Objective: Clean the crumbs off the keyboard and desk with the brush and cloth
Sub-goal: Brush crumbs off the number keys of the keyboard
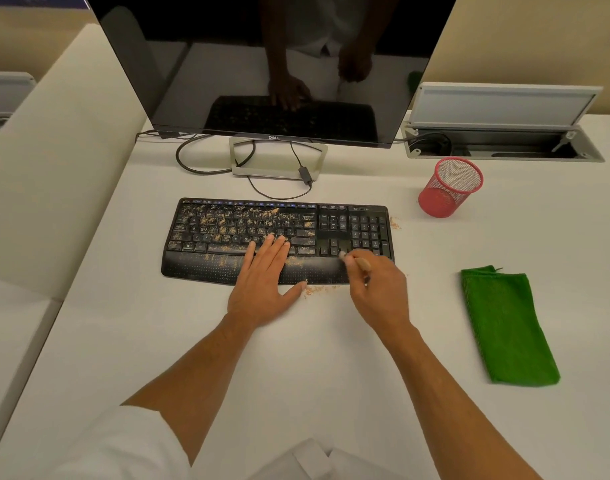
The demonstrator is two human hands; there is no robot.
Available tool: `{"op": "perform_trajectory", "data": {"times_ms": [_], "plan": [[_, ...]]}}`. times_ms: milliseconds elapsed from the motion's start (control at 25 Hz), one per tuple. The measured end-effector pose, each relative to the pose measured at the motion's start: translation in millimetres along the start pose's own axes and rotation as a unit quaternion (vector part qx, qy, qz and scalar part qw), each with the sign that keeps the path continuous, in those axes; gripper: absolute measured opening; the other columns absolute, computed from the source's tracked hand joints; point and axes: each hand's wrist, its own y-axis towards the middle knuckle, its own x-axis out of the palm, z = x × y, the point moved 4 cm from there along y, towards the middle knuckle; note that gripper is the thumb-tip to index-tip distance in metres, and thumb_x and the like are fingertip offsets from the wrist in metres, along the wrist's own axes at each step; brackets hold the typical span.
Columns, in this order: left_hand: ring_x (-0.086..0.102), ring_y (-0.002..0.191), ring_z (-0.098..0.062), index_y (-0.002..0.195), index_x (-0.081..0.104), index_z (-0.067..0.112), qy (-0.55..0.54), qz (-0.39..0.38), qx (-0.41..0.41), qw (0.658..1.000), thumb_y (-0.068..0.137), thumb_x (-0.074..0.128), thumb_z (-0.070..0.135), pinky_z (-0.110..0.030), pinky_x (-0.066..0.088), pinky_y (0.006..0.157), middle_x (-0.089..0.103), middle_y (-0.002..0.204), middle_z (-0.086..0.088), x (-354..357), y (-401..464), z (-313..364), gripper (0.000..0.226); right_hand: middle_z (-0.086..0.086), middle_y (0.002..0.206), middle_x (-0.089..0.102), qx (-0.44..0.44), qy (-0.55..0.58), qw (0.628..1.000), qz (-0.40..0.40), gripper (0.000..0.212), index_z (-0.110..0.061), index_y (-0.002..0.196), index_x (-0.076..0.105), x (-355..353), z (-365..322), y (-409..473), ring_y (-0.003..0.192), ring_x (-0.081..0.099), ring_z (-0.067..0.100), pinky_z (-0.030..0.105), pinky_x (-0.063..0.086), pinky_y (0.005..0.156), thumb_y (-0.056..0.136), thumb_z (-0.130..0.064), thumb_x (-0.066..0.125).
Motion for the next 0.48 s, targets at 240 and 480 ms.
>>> {"op": "perform_trajectory", "data": {"times_ms": [240,480], "plan": [[-0.006,0.151,-0.008,0.157,0.019,0.017,-0.002,0.008,0.003,1.0,0.094,0.038,0.067,-0.043,-0.001,0.124,0.013,0.165,0.004,1,-1,-1,0.083,0.008,0.069,0.063,-0.043,-0.066,0.997,-0.004,0.036,-0.011,0.108,0.072,32,-14,-31,0.059,0.058,0.026,0.033,0.046,0.049,0.096,-0.032,0.045],[-0.006,0.151,-0.008,0.157,0.019,0.017,0.001,0.003,0.003,1.0,0.094,0.037,0.067,-0.044,0.0,0.124,0.012,0.165,0.004,1,0,-1,0.082,-0.012,0.087,0.071,0.082,0.116,0.99,0.008,0.032,-0.016,0.094,0.074,23,-16,-22,0.074,0.062,0.007,0.019,0.044,0.063,0.098,-0.034,0.049]]}}
